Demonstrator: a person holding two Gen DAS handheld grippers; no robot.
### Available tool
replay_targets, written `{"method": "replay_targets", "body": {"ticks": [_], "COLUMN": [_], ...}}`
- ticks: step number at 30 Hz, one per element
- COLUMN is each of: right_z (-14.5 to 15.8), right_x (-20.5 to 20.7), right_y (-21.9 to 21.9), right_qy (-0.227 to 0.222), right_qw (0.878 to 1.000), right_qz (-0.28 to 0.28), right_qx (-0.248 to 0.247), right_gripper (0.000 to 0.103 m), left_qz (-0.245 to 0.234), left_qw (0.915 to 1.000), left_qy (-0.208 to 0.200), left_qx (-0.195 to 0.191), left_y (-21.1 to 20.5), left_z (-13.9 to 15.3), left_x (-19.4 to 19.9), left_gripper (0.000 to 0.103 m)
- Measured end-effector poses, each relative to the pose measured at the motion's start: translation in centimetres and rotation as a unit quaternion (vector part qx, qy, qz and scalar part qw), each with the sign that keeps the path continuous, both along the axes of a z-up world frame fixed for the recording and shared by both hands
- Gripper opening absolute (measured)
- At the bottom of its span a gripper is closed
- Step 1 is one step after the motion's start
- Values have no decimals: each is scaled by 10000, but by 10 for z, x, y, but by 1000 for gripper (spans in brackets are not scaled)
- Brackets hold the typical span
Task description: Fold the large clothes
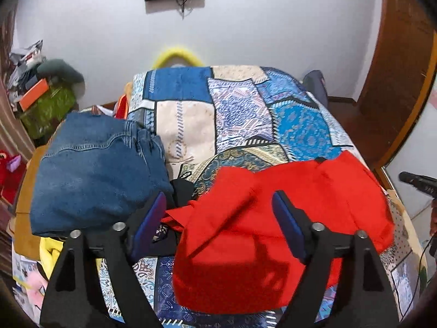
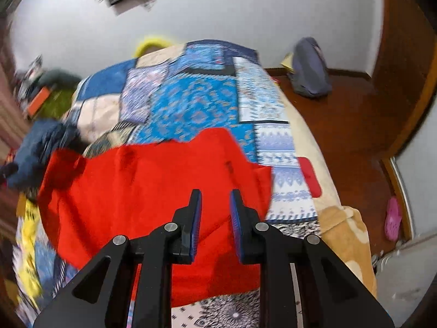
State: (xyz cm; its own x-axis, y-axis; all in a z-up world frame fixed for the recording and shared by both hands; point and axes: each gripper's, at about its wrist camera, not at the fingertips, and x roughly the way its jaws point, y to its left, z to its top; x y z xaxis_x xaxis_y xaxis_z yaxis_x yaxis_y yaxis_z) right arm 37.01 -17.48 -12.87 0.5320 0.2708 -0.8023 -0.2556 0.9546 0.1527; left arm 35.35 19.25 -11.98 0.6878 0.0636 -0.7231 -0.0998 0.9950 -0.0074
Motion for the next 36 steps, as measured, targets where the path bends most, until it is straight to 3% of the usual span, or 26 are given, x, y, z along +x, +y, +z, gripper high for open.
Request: {"method": "replay_targets", "body": {"ticks": [3, 7, 10, 15, 18, 19, 20, 23, 25, 28, 31, 36], "right_z": [-6, -17, -34, -73, -83, -83, -83, -92, -103, -112, -103, -75], "right_x": [-9, -19, -27, -39, -52, -55, -58, -63, -64, -67, -67, -65], "right_y": [21, 47, 65, 73, 57, 51, 45, 24, 10, -7, -20, -24], "right_qy": [10, 102, 214, 549, 326, 292, 294, 421, 590, 686, 805, 527], "right_qw": [9995, 9979, 9960, 9914, 9931, 9936, 9938, 9939, 9929, 9927, 9929, 9960], "right_qz": [309, 644, 871, 1055, 1021, 975, 925, 743, 541, 240, 7, -122], "right_qx": [16, 9, -47, -551, -471, -497, -551, -701, -876, -966, -872, -715], "right_gripper": [19, 25, 34, 36, 51, 62, 65, 65, 65, 65, 65, 65], "left_qz": [-195, -412, -546, -564, -398, -356, -245, 138, 389, 773, 1004, 1261], "left_qw": [9998, 9984, 9958, 9894, 9859, 9862, 9870, 9864, 9854, 9822, 9796, 9782], "left_qy": [95, 384, 737, 1335, 1621, 1596, 1523, 1496, 1542, 1702, 1721, 1593], "left_qx": [30, 69, -28, -11, -111, -253, -451, -663, -604, -201, -257, -424], "left_y": [-11, -27, -37, -43, -28, -22, -13, 13, 27, 43, 58, 71], "left_z": [-3, -29, -60, -121, -152, -156, -158, -161, -163, -169, -169, -157], "left_x": [-6, -10, -10, -17, -27, -32, -38, -50, -57, -66, -76, -90], "left_gripper": [83, 83, 83, 83, 85, 87, 90, 90, 90, 90, 90, 90]}}
